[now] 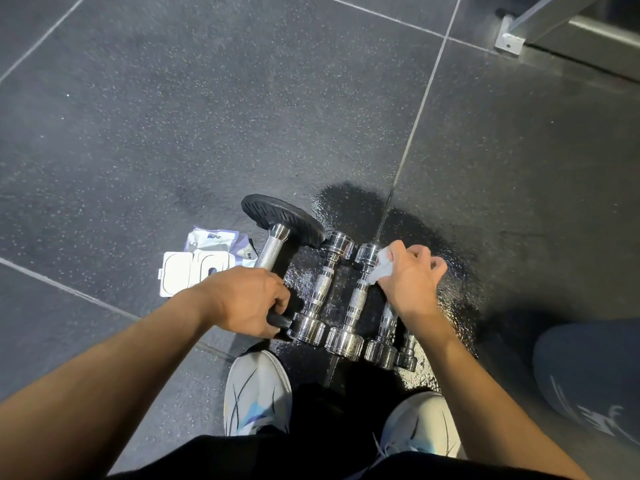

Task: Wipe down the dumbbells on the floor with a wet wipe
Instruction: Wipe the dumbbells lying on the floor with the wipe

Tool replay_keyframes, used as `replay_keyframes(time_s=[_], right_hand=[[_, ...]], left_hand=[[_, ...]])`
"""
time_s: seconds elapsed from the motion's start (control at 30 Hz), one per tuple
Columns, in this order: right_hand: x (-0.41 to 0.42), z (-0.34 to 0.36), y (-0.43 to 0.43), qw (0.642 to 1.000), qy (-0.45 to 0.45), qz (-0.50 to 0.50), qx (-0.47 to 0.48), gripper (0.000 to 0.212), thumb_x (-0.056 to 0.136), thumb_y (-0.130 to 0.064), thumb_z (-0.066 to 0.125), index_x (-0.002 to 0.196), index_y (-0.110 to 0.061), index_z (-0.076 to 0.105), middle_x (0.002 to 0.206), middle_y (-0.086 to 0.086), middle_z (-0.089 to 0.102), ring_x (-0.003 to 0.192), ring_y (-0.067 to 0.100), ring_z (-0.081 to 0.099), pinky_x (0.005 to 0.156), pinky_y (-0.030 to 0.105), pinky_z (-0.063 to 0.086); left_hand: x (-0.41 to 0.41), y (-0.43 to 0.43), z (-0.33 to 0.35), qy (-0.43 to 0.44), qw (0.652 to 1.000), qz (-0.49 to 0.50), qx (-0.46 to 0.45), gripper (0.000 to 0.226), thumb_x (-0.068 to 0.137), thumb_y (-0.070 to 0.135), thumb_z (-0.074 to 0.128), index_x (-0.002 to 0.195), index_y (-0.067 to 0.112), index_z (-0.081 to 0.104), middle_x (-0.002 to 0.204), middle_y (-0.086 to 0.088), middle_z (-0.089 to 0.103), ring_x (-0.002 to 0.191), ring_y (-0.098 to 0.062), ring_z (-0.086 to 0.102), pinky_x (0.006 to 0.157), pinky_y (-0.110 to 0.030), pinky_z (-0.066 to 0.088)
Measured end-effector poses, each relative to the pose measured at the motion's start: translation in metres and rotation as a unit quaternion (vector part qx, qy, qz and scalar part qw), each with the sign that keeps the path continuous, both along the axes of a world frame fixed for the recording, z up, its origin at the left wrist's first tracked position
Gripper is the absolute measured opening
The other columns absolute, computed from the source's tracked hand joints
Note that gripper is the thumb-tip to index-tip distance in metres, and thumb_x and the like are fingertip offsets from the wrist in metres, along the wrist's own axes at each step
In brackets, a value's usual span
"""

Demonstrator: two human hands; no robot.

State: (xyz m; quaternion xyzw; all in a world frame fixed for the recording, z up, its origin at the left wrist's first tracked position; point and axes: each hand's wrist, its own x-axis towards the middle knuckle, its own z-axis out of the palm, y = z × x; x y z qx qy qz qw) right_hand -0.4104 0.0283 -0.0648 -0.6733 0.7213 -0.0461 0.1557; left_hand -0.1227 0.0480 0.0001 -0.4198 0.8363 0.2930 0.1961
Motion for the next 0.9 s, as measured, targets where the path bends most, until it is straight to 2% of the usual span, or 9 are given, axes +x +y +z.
replay_keyframes(time_s=[0.13, 0.23, 0.33, 0.5, 0.63, 0.7, 0.77, 0.83, 0.9], right_hand=[[-0.002, -0.008, 0.026, 0.998, -0.027, 0.022, -0.053, 0.037, 0.082, -0.002, 0.068, 0.112, -0.023, 0.064, 0.118, -0.001, 0.063, 0.12, 0.02, 0.04, 0.101, 0.04, 0.027], [-0.006, -0.022, 0.051, 0.989, -0.059, 0.079, -0.111, 0.037, 0.098, -0.013, 0.065, 0.135, -0.017, 0.063, 0.142, 0.001, 0.059, 0.131, 0.021, 0.052, 0.113, 0.048, 0.033], [-0.005, -0.031, 0.06, 0.983, -0.061, 0.139, -0.104, 0.044, 0.102, -0.016, 0.061, 0.144, -0.019, 0.052, 0.151, 0.001, 0.049, 0.142, 0.019, 0.044, 0.12, 0.045, 0.031], [0.002, -0.023, 0.026, 0.992, -0.074, 0.098, -0.035, 0.045, 0.109, -0.027, 0.041, 0.154, -0.021, 0.038, 0.16, -0.002, 0.033, 0.152, 0.018, 0.024, 0.126, 0.033, 0.012], [0.012, -0.034, 0.042, 0.985, -0.027, 0.164, -0.054, 0.053, 0.102, -0.004, 0.036, 0.155, -0.007, 0.033, 0.164, 0.01, 0.027, 0.154, 0.026, 0.012, 0.125, 0.026, 0.005], [0.016, -0.03, 0.067, 0.98, -0.044, 0.19, -0.039, 0.058, 0.1, 0.005, 0.016, 0.156, -0.004, 0.026, 0.165, 0.01, 0.02, 0.154, 0.023, 0.005, 0.124, 0.024, 0.01], [0.018, -0.029, 0.085, 0.983, -0.082, 0.163, -0.018, 0.052, 0.107, -0.009, 0.01, 0.157, -0.015, 0.021, 0.166, 0.0, 0.013, 0.154, 0.014, 0.005, 0.122, 0.025, 0.019], [0.021, -0.028, 0.094, 0.986, -0.144, 0.087, 0.012, 0.048, 0.11, -0.03, 0.016, 0.157, -0.026, 0.024, 0.164, -0.008, 0.014, 0.152, 0.009, 0.021, 0.119, 0.022, 0.029], [0.023, -0.026, 0.095, 0.977, -0.21, 0.002, 0.046, 0.048, 0.108, -0.036, 0.025, 0.154, -0.029, 0.037, 0.162, -0.004, 0.029, 0.133, 0.003, 0.048, 0.102, 0.023, 0.051]], left_hand=[[0.0, 0.0, 0.0, 0.003, 1.0, 0.002, -0.001, 0.025, 0.082, 0.053, 0.066, 0.097, 0.033, 0.062, 0.074, 0.018, 0.041, 0.081, -0.006, 0.046, 0.069, -0.025, 0.036], [0.001, 0.0, -0.001, 0.003, 1.0, 0.003, -0.002, 0.024, 0.081, 0.052, 0.066, 0.096, 0.034, 0.062, 0.075, 0.018, 0.042, 0.077, -0.003, 0.044, 0.064, -0.021, 0.033], [0.002, 0.0, -0.002, 0.004, 1.0, 0.0, -0.006, 0.024, 0.081, 0.053, 0.066, 0.096, 0.034, 0.061, 0.076, 0.018, 0.042, 0.076, -0.003, 0.044, 0.06, -0.016, 0.029], [0.002, 0.0, -0.003, 0.005, 1.0, 0.004, -0.006, 0.025, 0.08, 0.054, 0.064, 0.095, 0.034, 0.062, 0.076, 0.018, 0.043, 0.071, 0.004, 0.043, 0.061, -0.019, 0.032], [0.003, -0.001, -0.004, 0.003, 1.0, 0.001, -0.008, 0.023, 0.079, 0.056, 0.062, 0.091, 0.036, 0.059, 0.079, 0.018, 0.046, 0.074, 0.0, 0.046, 0.059, -0.018, 0.031], [0.004, -0.001, -0.005, 0.003, 1.0, -0.001, -0.008, 0.022, 0.08, 0.055, 0.062, 0.089, 0.036, 0.058, 0.079, 0.018, 0.046, 0.072, 0.003, 0.045, 0.057, -0.016, 0.029], [0.005, 0.0, -0.006, 0.004, 1.0, 0.0, -0.012, 0.023, 0.08, 0.055, 0.062, 0.09, 0.035, 0.059, 0.08, 0.017, 0.047, 0.072, 0.002, 0.046, 0.057, -0.016, 0.029], [0.005, 0.0, -0.007, 0.005, 1.0, 0.001, -0.015, 0.025, 0.078, 0.055, 0.062, 0.091, 0.034, 0.06, 0.079, 0.016, 0.047, 0.071, 0.004, 0.045, 0.058, -0.015, 0.03], [0.005, 0.0, -0.008, 0.006, 1.0, 0.003, -0.016, 0.025, 0.077, 0.056, 0.062, 0.09, 0.034, 0.059, 0.078, 0.017, 0.047, 0.071, 0.005, 0.044, 0.059, -0.017, 0.031]])
